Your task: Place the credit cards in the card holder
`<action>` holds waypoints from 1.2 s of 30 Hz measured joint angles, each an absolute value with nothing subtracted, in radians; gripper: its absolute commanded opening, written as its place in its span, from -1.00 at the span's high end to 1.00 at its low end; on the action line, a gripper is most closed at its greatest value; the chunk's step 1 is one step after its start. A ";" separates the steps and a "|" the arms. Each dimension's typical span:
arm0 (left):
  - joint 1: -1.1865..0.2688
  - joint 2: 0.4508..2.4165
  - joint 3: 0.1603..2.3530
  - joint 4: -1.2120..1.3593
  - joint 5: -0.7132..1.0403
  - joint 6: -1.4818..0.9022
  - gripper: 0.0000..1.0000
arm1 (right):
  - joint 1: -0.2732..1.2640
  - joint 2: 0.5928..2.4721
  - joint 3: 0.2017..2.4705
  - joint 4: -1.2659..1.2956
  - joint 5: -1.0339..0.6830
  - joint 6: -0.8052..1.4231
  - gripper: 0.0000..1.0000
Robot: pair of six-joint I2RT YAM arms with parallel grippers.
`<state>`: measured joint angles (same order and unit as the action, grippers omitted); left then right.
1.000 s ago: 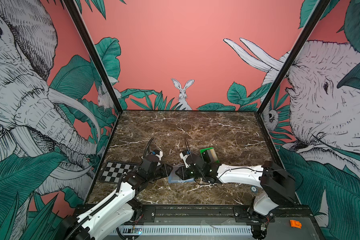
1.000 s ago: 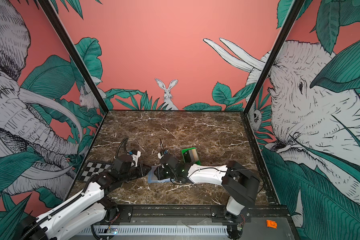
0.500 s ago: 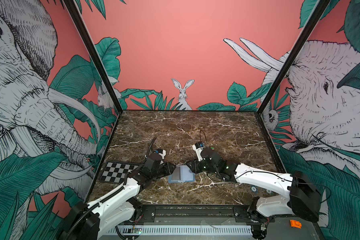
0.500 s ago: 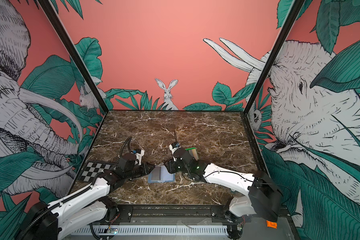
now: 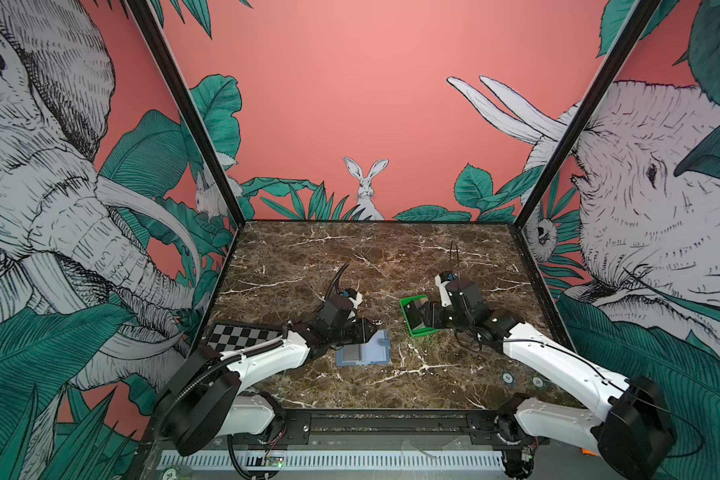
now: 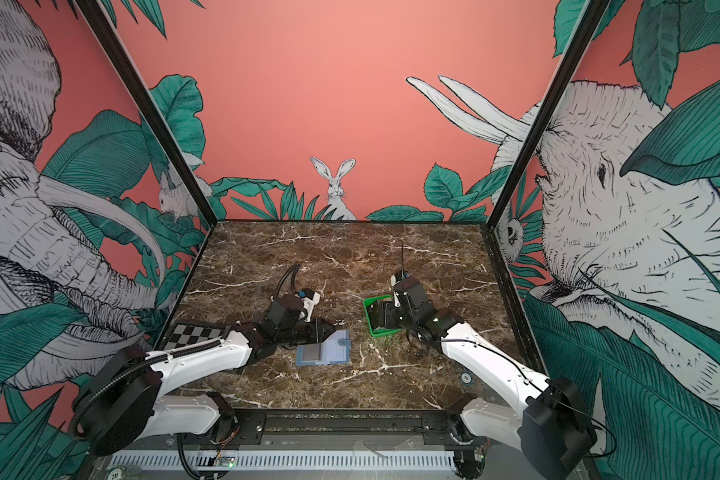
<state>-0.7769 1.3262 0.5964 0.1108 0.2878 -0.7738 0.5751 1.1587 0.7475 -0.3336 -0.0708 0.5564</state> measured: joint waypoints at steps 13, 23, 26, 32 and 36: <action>-0.796 1.347 0.628 0.138 0.302 -0.762 0.42 | 0.466 1.295 0.723 -0.394 -0.141 0.505 -0.15; -0.796 1.345 0.601 0.153 0.299 -0.766 0.43 | 0.466 1.379 0.731 -0.384 -0.181 0.489 -0.02; -0.797 1.345 0.601 0.153 0.299 -0.766 0.44 | 0.466 1.397 0.732 -0.375 -0.196 0.488 0.05; -0.804 1.347 0.602 0.153 0.299 -0.766 0.44 | 0.482 1.400 0.732 -0.359 -0.210 0.497 0.16; -0.806 1.366 0.612 0.151 0.303 -0.765 0.45 | 0.509 1.400 0.732 -0.356 -0.210 0.510 0.21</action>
